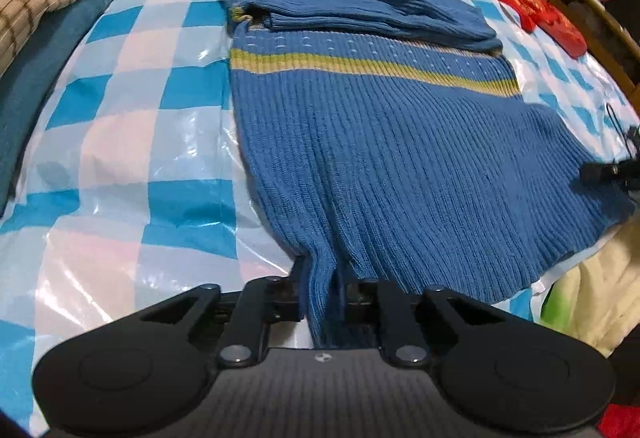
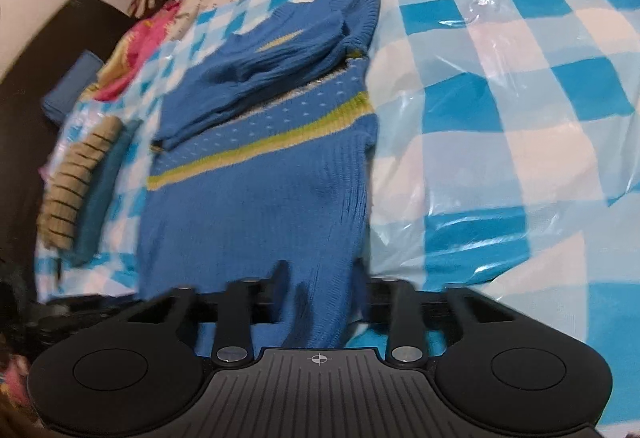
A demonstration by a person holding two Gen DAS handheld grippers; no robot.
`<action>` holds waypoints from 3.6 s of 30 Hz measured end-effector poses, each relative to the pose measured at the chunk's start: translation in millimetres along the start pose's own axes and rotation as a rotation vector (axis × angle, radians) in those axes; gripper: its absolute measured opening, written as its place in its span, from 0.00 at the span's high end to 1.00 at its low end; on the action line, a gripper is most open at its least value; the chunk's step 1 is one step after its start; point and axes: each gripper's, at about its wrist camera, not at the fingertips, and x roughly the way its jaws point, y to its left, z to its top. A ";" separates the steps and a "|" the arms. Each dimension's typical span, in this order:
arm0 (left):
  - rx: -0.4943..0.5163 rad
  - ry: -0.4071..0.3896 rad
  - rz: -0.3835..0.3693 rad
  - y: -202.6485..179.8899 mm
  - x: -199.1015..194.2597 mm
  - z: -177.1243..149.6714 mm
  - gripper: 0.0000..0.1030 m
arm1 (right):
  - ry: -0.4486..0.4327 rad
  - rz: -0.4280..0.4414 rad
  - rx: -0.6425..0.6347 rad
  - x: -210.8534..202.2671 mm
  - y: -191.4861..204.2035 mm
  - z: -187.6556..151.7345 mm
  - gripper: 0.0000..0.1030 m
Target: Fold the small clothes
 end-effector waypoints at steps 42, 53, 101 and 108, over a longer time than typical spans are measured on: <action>-0.427 -0.319 -0.273 111.6 46.5 224.4 0.82 | -0.452 0.198 0.449 68.8 -9.0 204.8 0.88; -0.476 -0.347 -0.197 134.3 59.3 223.3 0.69 | -0.467 0.042 0.265 87.2 2.2 215.0 0.63; -0.356 -0.378 -0.002 78.0 61.8 123.8 0.58 | -0.331 -0.368 -0.094 128.2 30.9 171.8 0.94; -0.436 -0.390 -0.036 86.3 55.9 112.3 0.58 | -0.365 -0.407 -0.197 113.6 79.9 178.2 0.85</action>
